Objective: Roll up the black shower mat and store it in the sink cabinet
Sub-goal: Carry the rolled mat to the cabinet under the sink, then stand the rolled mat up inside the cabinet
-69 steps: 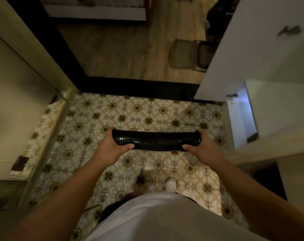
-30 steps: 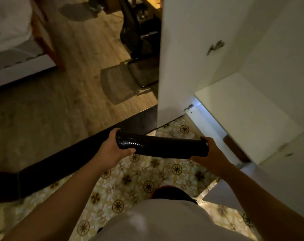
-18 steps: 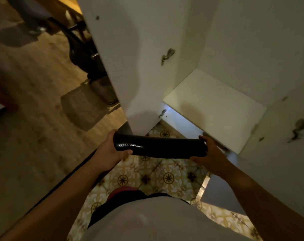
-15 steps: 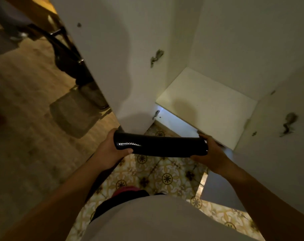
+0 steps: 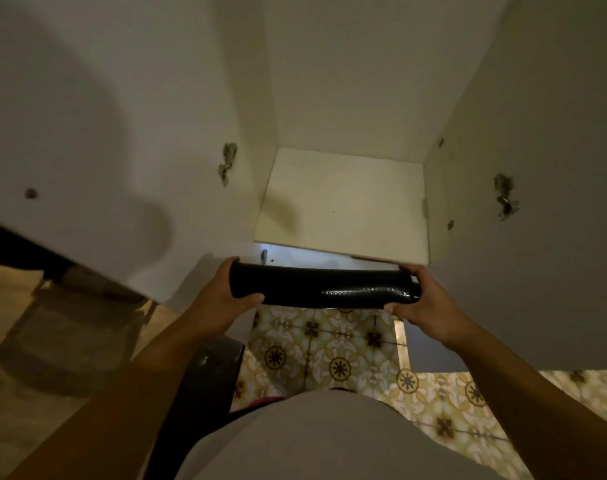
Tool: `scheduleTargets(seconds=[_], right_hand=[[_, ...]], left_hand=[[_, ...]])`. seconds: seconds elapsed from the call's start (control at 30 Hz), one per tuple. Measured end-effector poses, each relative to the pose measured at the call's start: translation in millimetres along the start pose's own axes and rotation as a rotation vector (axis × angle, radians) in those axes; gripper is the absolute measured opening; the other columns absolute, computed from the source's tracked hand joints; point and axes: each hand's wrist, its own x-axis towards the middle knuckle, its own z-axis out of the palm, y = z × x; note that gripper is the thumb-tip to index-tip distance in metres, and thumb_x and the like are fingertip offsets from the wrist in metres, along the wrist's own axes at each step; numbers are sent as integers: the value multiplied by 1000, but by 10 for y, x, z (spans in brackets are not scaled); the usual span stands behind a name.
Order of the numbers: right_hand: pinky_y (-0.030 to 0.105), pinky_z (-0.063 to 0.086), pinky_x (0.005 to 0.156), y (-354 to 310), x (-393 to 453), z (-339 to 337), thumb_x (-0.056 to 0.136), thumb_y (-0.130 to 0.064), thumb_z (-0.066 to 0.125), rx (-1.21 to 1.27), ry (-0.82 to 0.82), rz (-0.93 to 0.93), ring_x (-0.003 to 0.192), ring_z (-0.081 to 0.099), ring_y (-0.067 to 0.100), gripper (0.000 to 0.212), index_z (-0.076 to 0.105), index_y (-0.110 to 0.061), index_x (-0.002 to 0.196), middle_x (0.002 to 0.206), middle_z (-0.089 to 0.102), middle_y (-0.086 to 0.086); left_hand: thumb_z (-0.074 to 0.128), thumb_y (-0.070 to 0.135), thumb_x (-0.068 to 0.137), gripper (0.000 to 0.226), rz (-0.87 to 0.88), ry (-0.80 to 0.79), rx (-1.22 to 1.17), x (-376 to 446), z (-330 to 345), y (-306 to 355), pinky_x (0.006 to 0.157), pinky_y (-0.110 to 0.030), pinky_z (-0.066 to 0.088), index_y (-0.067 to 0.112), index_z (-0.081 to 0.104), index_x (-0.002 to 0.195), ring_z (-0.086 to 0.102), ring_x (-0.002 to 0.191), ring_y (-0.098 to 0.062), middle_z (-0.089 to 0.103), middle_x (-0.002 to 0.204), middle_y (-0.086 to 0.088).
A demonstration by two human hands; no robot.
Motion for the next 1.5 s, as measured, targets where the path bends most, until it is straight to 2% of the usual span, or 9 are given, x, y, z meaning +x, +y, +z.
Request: scheduleTargets(seconds=[0.13, 0.33, 0.47, 0.7, 0.87, 1.03, 1.13, 1.33, 1.5], right_hand=[[16, 48, 57, 3, -83, 101, 74, -10, 80, 102, 44, 70, 82, 60, 11, 76, 39, -28, 135, 112, 56, -1], [20, 49, 55, 46, -139, 87, 76, -5, 76, 186, 82, 114, 84, 60, 19, 70, 41, -29, 132, 117, 53, 4], [19, 50, 55, 84, -55, -82, 75, -6, 78, 202, 67, 120, 82, 61, 17, 70, 43, -29, 131, 114, 55, 6], [22, 51, 57, 212, 178, -453, 74, -9, 79, 207, 18, 124, 85, 61, 21, 68, 46, -34, 129, 117, 57, 10], [23, 51, 57, 338, 393, -696, 73, -10, 80, 184, -16, 139, 82, 61, 21, 66, 49, -34, 127, 114, 59, 15], [21, 50, 54, 461, 647, -812, 74, -4, 79, 204, 8, 178, 79, 61, 17, 67, 51, -37, 125, 112, 61, 8], [18, 49, 54, 592, 798, -803, 75, -3, 77, 202, 9, 220, 80, 59, 14, 68, 49, -32, 129, 113, 59, 5], [17, 48, 51, 1074, 1379, -630, 75, 8, 73, 237, 36, 309, 63, 65, 2, 72, 45, -17, 136, 105, 61, 6], [16, 48, 54, 1733, 2026, -199, 72, 0, 79, 203, 63, 358, 66, 62, 1, 72, 47, -29, 130, 106, 61, 5]], left_hand=[[74, 38, 80, 91, 21, -99, 23, 242, -110, 19, 95, -27, 36, 25, 18, 150, 40, 119, -9, 41, 134, 7], [71, 32, 84, 83, 59, -176, 17, 431, -87, 79, 91, -20, 36, 24, 20, 149, 40, 118, -7, 40, 128, 11], [67, 28, 88, 73, 77, -187, 26, 480, -5, 158, 74, -3, 36, 24, 24, 147, 42, 115, -5, 43, 124, 13], [63, 19, 90, 65, 34, -189, -45, 514, 210, 320, 87, -24, 45, 24, 29, 146, 52, 110, -14, 51, 124, 6], [59, 11, 92, 54, 6, -202, -70, 587, 429, 431, 62, -3, 45, 38, 30, 128, 59, 80, 5, 55, 97, 12], [54, -3, 92, 54, -4, -214, -102, 791, 627, 413, 54, -5, 44, 45, 39, 113, 60, 67, 14, 57, 86, 7], [55, 8, 94, 57, -45, -290, -59, 1040, 691, 355, 53, -7, 44, 50, 29, 123, 56, 61, 12, 58, 88, 11], [55, 15, 95, 58, -135, -408, -72, 1775, 815, -81, 60, -15, 48, 60, 29, 120, 62, 71, 6, 60, 106, 12], [55, 17, 95, 59, -189, -424, -65, 2536, 1076, -841, 65, -24, 49, 54, 31, 135, 63, 75, -2, 64, 107, 12]])
